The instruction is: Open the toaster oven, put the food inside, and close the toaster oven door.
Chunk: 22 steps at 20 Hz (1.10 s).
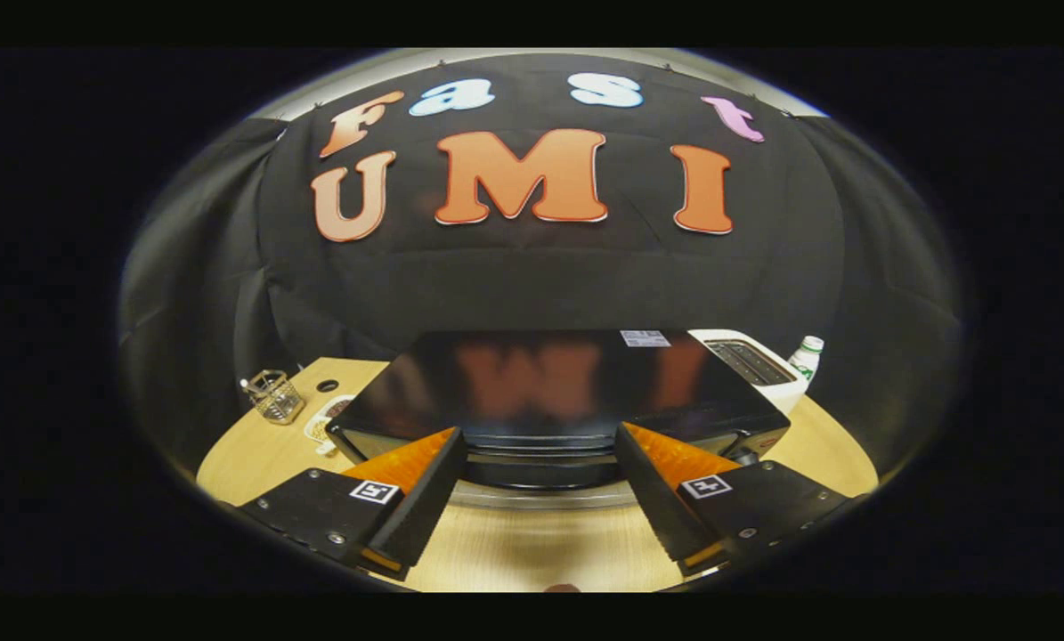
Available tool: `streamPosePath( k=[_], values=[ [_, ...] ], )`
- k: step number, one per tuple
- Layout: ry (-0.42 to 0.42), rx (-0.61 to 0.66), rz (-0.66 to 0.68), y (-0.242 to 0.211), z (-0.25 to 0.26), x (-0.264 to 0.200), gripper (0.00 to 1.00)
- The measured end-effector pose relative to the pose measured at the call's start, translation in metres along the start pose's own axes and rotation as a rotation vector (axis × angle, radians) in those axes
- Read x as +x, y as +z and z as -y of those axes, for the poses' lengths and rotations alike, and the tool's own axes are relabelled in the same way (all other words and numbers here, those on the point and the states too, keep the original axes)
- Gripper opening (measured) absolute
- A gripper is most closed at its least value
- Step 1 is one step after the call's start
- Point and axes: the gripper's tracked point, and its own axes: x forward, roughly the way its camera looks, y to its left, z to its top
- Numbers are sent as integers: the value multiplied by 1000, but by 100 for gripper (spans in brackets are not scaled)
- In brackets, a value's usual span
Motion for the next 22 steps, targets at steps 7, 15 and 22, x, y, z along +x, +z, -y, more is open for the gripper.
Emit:
streamPosePath(
  k=[7, 15, 22],
  values=[
    [-9, -18, -13, -17, -1, -32, 100],
    [-25, 14, -21, -73, 3, -77, 100],
    [-17, 55, 11, -124, 2, -98, 97]
  ],
)
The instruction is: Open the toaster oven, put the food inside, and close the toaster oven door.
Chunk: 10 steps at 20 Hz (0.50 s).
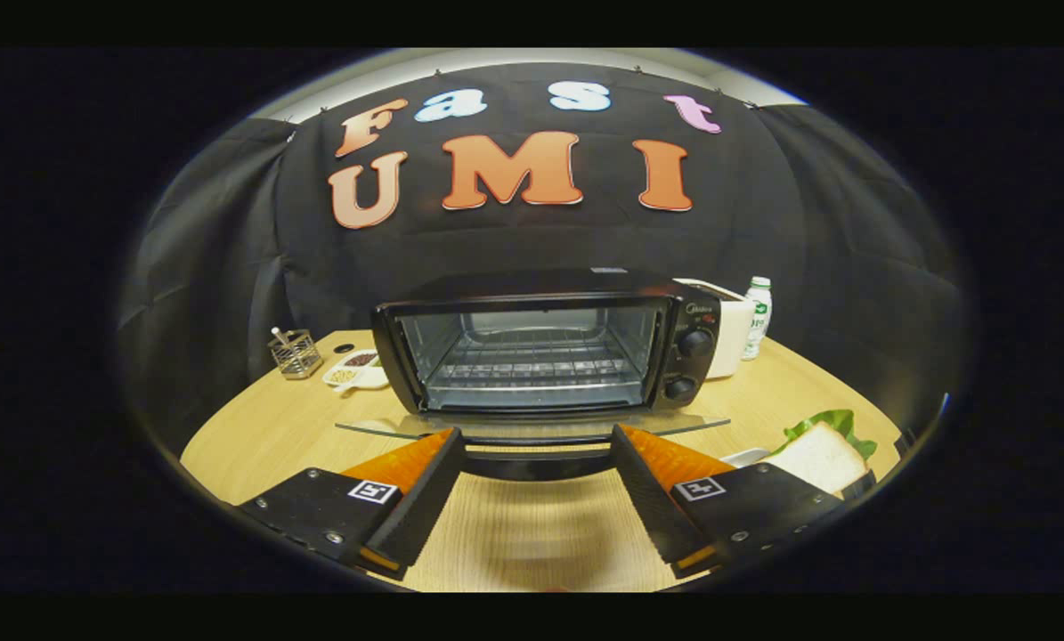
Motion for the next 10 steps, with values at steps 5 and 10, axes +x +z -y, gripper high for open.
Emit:
streamPosePath(
  k=[5, 10],
  values=[
    [-4, -17, -13, -29, -1, -3, 97],
    [-19, -9, -53, -59, 3, -1, 98]
  ],
)
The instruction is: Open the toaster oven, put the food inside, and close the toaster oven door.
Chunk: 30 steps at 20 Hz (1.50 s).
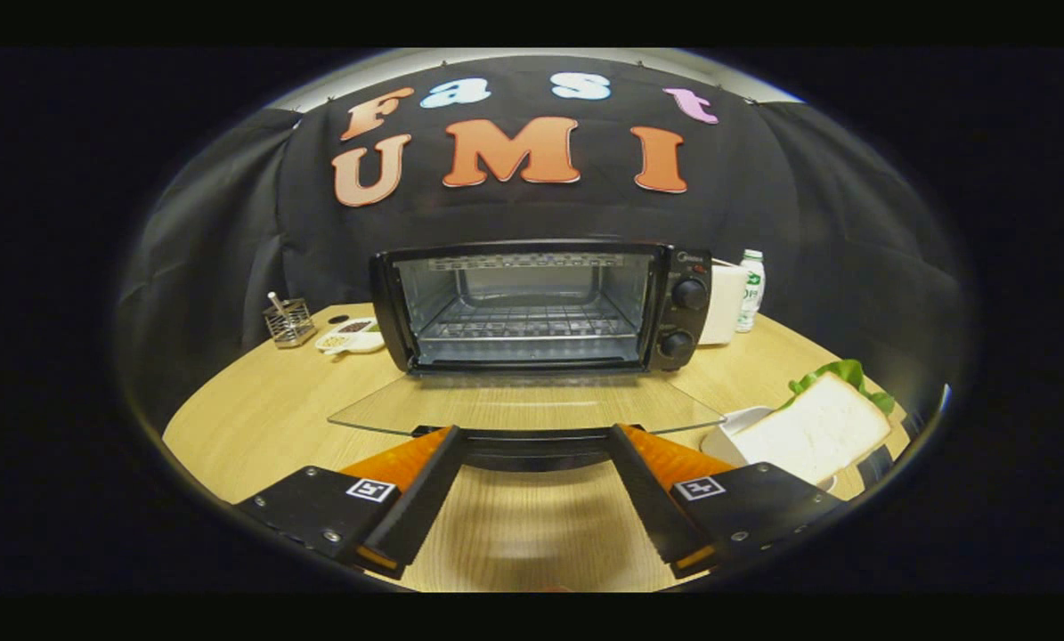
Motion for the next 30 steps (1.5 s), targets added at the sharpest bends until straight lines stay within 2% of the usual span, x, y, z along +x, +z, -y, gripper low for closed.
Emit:
streamPosePath(
  k=[6, 10, 13, 19, 21, 25, 28, 30],
  values=[
    [-3, 29, -83, -33, 7, 6, 99],
    [26, 31, -71, -20, 6, -2, 99],
    [68, 14, -55, 11, 15, -19, 99],
    [99, -43, -98, 83, 76, -40, 99],
    [132, -48, -147, 98, 95, -43, 99],
    [172, -16, -257, 109, 133, -49, 99],
    [183, 4, -354, 95, 161, -54, 99],
    [162, 2, -397, 85, 184, -53, 99]
  ],
)
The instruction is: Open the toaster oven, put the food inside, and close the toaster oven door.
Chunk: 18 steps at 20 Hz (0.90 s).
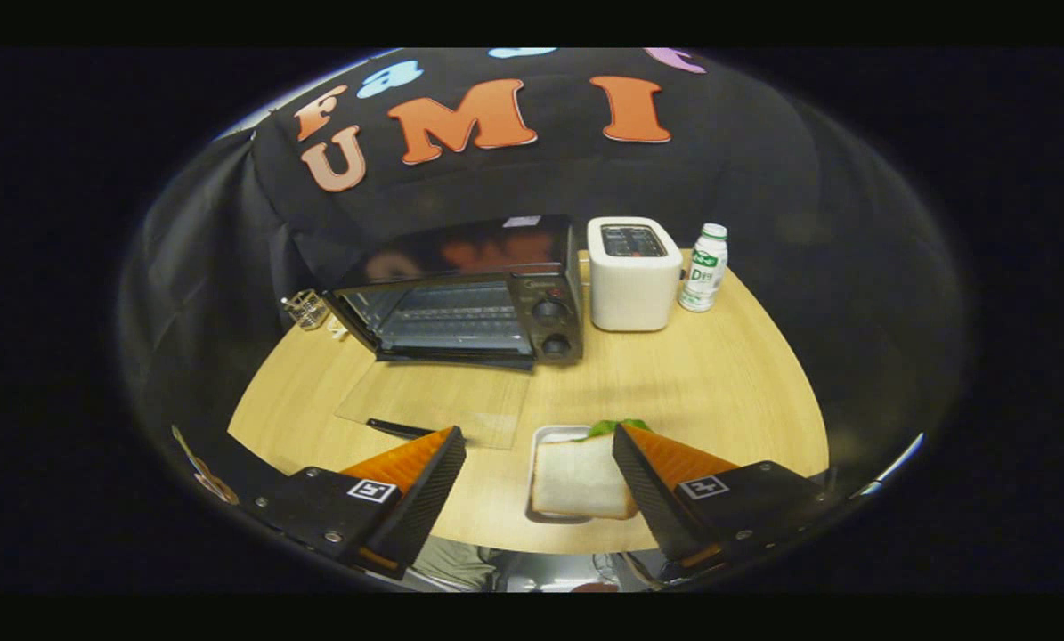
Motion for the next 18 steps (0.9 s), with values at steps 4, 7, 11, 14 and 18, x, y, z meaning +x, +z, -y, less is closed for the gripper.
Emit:
streamPosePath(
  k=[4, 7, 11, 14, 18],
  values=[
    [2, 66, -32, -14, 33, 4, 99],
    [17, 118, -98, -36, 48, 20, 99],
    [65, 167, -160, -57, 50, 45, 99],
    [103, 173, -206, -65, 46, 57, 99],
    [123, 200, -265, -73, 46, 66, 85]
  ],
)
